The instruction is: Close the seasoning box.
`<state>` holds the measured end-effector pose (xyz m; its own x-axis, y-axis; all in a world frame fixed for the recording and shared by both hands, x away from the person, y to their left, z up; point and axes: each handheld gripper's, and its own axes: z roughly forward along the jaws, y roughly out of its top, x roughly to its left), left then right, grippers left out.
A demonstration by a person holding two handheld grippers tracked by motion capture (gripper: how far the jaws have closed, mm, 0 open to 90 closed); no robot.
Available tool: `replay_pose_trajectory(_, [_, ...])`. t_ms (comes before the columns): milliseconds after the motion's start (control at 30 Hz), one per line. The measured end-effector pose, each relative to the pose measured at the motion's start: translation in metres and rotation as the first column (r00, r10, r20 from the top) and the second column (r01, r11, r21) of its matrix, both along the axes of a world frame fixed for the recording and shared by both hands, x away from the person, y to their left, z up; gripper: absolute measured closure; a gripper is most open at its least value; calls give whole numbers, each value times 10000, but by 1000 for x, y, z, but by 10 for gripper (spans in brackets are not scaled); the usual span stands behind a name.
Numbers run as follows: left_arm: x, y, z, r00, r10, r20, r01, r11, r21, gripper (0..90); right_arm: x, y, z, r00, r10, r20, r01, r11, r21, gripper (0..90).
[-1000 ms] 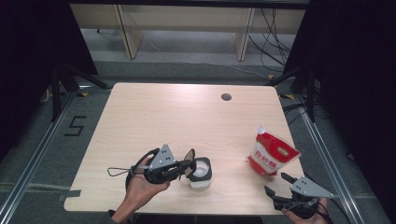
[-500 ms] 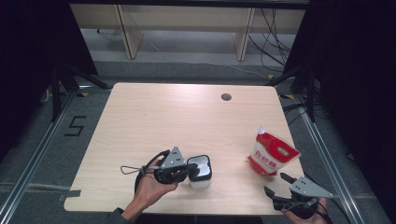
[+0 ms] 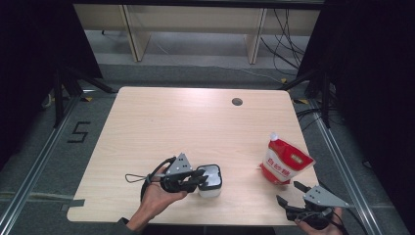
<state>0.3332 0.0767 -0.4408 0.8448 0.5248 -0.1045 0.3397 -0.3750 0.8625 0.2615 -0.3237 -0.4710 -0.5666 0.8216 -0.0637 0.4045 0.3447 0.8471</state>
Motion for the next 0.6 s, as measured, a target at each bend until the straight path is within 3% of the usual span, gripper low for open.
replay_pose_trajectory(67, [-1, 2, 1, 9999, -32, -100, 32, 10000, -28, 613, 0, 0, 0, 10000, -78, -61, 78, 10000, 52, 236])
replay_pose_trajectory(100, [-2, 3, 1, 9999, -65, -153, 63, 9999, -133, 579, 1, 0, 0, 9998, -49, 167, 51, 9999, -104, 237])
replay_pose_trajectory(200, [-7, 8, 2, 9997, 78, -231, -80, 9999, -71, 475, -3, 3, 0, 9994, -240, -254, 244, 9996, 129, 237])
replay_pose_trajectory(300, [-9, 17, -1, 9993, 322, -170, -323, 9995, -74, 379, -3, 3, 0, 9988, -283, -394, 291, 9994, 201, 236])
replay_pose_trajectory(400, [-10, 27, -7, 9979, 608, -219, -612, 9980, -181, 321, -3, 3, 0, 9987, -293, -412, 300, 9994, 168, 234])
replay_pose_trajectory(433, [-9, 32, -8, 9987, 476, -173, -475, 9988, 85, 308, -3, 3, 0, 9987, -291, -413, 298, 9994, 175, 233])
replay_pose_trajectory(533, [-11, 43, -15, 9968, 744, -277, -744, 9972, 28, 275, -3, 3, -1, 9990, -238, -383, 246, 9995, 197, 229])
replay_pose_trajectory(600, [-11, 49, -20, 9939, 974, -520, -985, 9950, -182, 270, 1, 1, -2, 10000, -17, 17, 17, 10000, -31, 227])
